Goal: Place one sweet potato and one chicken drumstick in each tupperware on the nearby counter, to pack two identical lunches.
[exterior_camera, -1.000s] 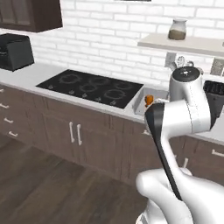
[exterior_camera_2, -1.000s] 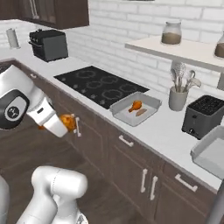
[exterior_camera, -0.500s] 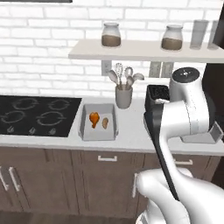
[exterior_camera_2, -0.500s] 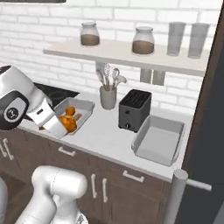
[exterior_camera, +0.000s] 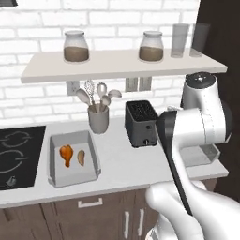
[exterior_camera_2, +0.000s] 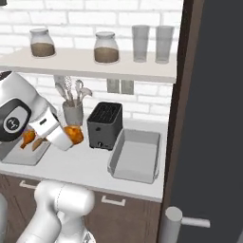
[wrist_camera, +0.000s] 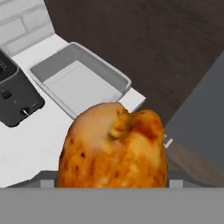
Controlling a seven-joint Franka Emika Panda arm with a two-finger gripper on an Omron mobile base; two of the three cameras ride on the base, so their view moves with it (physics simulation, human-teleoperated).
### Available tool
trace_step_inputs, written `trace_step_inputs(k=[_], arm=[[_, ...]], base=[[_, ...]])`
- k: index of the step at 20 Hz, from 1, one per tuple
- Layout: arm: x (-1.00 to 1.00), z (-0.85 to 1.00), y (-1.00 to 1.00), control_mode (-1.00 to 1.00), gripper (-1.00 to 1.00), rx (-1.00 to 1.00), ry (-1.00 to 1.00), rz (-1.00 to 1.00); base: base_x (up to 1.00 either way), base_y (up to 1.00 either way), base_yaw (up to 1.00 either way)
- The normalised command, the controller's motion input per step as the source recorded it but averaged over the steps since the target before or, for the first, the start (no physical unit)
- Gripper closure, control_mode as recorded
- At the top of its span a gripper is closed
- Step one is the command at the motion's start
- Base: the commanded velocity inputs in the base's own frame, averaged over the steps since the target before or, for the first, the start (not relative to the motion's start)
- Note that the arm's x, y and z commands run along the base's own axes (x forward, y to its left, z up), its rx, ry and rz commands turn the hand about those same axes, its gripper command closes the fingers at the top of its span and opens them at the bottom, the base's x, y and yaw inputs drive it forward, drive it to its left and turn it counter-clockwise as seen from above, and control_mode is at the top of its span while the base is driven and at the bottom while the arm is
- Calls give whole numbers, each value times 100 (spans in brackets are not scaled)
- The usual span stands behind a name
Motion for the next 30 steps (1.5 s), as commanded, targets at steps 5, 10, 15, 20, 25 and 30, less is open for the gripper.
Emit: trace_step_inputs(k=[5,10,15,20,25,30], arm=[[9,-6,-6,-100,100,0,2,-4],[82,-51,-56,-100,100,0,8,-15],[81,-46,-31,-100,100,-1,0,15],[73,-45,-25,-100,100,-3,5,29],[58,-41,-19,-100,100,0,24,30],[65,-49,-8,-100,100,0,12,24]], base=[[14,-36,-18],[0,0,0],[0,0,0],[0,0,0],[0,0,0],[0,0,0]])
